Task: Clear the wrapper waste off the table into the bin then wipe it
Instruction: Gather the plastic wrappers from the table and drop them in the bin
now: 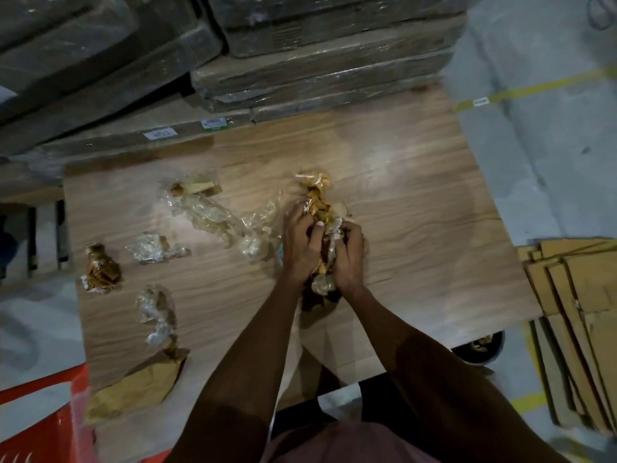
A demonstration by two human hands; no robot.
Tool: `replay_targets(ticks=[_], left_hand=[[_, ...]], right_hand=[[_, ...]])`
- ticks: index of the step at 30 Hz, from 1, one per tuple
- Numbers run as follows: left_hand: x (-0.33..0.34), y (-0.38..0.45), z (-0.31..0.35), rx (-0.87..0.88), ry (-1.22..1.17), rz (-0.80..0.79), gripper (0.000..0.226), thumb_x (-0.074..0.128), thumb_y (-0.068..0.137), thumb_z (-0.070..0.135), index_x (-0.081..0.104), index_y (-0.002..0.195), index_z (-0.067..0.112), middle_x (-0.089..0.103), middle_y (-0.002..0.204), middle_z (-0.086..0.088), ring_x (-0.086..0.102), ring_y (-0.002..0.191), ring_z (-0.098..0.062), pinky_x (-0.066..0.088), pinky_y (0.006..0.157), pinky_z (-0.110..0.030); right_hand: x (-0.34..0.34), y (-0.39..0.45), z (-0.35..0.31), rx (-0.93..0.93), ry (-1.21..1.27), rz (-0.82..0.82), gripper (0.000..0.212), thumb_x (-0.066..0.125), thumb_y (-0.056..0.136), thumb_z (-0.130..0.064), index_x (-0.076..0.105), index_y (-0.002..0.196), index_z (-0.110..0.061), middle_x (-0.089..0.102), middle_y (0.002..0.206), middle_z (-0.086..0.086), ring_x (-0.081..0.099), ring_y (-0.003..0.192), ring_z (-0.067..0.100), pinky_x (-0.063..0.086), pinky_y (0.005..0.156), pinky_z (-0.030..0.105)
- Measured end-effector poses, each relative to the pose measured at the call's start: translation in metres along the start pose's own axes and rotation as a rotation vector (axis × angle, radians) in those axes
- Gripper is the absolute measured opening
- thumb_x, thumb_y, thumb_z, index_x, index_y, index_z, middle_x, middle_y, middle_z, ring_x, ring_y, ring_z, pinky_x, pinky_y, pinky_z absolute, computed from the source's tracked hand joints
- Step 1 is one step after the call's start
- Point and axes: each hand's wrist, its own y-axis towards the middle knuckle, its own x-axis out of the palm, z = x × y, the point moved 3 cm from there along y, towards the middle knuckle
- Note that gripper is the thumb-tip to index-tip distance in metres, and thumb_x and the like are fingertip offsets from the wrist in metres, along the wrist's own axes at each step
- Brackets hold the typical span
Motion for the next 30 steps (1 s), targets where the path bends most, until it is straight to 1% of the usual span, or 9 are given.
replay_targets(ticks=[2,5,10,13,17,20,25,28,30], left_hand=[[0.004,0.002,0.013,-0.016,-0.053,0.012,0.020,0.055,0.083,0.021,0.041,0.075,0.009,0.044,0.080,0.000,0.045,0.077,-0.019,0.041,0.070,-0.043],[0.011,0.004,0.026,-0.135,-0.195,0.021,0.032,0.059,0.078,0.017,0.036,0.099,0.010,0.040,0.086,0.007,0.041,0.074,0.002,0.036,0.068,-0.025],[0.016,0.017,0.027,-0.179,-0.232,-0.046,0.064,0.061,0.081,0.022,0.044,0.142,0.014,0.056,0.134,-0.002,0.054,0.117,-0.015,0.046,0.100,-0.029],[0.016,0.020,0.021,-0.069,0.083,-0.032,0.058,0.048,0.078,0.045,0.069,0.121,0.011,0.059,0.122,-0.015,0.052,0.117,-0.030,0.043,0.102,-0.050],[0.010,0.027,0.014,-0.015,0.397,-0.026,0.042,0.051,0.075,0.046,0.071,0.102,0.021,0.028,0.155,-0.017,0.021,0.145,-0.039,0.023,0.115,-0.055],[0.011,0.043,0.018,0.135,0.465,-0.106,0.029,0.057,0.074,0.036,0.069,0.095,0.019,0.014,0.168,-0.009,0.006,0.154,-0.039,0.013,0.119,-0.058],[0.019,0.065,0.026,0.278,0.466,-0.332,0.048,0.048,0.075,0.037,0.073,0.104,0.008,0.042,0.159,-0.007,0.023,0.153,-0.037,0.031,0.115,-0.057],[0.014,0.062,0.033,0.318,0.503,-0.315,0.053,0.045,0.073,0.040,0.069,0.107,0.005,0.060,0.137,-0.012,0.044,0.139,-0.038,0.033,0.113,-0.050],[0.009,0.054,0.036,0.291,0.543,-0.288,0.053,0.044,0.074,0.040,0.062,0.111,0.007,0.063,0.120,-0.013,0.051,0.123,-0.038,0.037,0.108,-0.050]], right_hand=[[-0.005,0.004,-0.001,0.046,0.138,0.035,0.015,0.045,0.093,-0.040,0.052,0.106,-0.036,0.062,0.101,-0.011,0.059,0.096,0.015,0.049,0.086,0.055],[-0.012,0.010,-0.010,0.089,0.259,0.096,0.020,0.046,0.088,-0.041,0.051,0.097,-0.024,0.058,0.088,-0.011,0.055,0.081,0.009,0.048,0.075,0.041],[-0.019,0.018,-0.015,0.162,0.252,0.111,0.036,0.043,0.088,-0.047,0.054,0.106,-0.018,0.062,0.091,-0.006,0.058,0.084,0.013,0.050,0.077,0.043],[-0.020,0.024,-0.017,0.150,0.114,0.061,0.029,0.039,0.090,-0.050,0.053,0.107,-0.031,0.065,0.093,-0.006,0.062,0.090,0.020,0.053,0.085,0.047],[-0.016,0.031,-0.016,0.100,-0.081,0.078,0.040,0.040,0.089,-0.050,0.063,0.112,-0.027,0.059,0.103,-0.005,0.059,0.102,0.023,0.045,0.099,0.057],[-0.016,0.031,-0.012,0.099,-0.022,0.116,0.045,0.045,0.088,-0.047,0.069,0.110,-0.017,0.046,0.113,0.001,0.053,0.101,0.015,0.046,0.102,0.051],[-0.020,0.034,-0.006,0.052,-0.048,0.152,0.045,0.046,0.090,-0.040,0.072,0.104,-0.007,0.044,0.114,0.003,0.049,0.111,0.029,0.044,0.103,0.053],[-0.019,0.035,-0.001,0.062,-0.055,0.135,0.046,0.047,0.091,-0.042,0.072,0.109,-0.008,0.048,0.116,0.006,0.050,0.113,0.033,0.042,0.104,0.057],[-0.023,0.034,-0.003,0.097,0.051,0.119,0.046,0.052,0.092,-0.041,0.071,0.117,-0.008,0.050,0.119,0.008,0.054,0.113,0.027,0.048,0.102,0.051]])
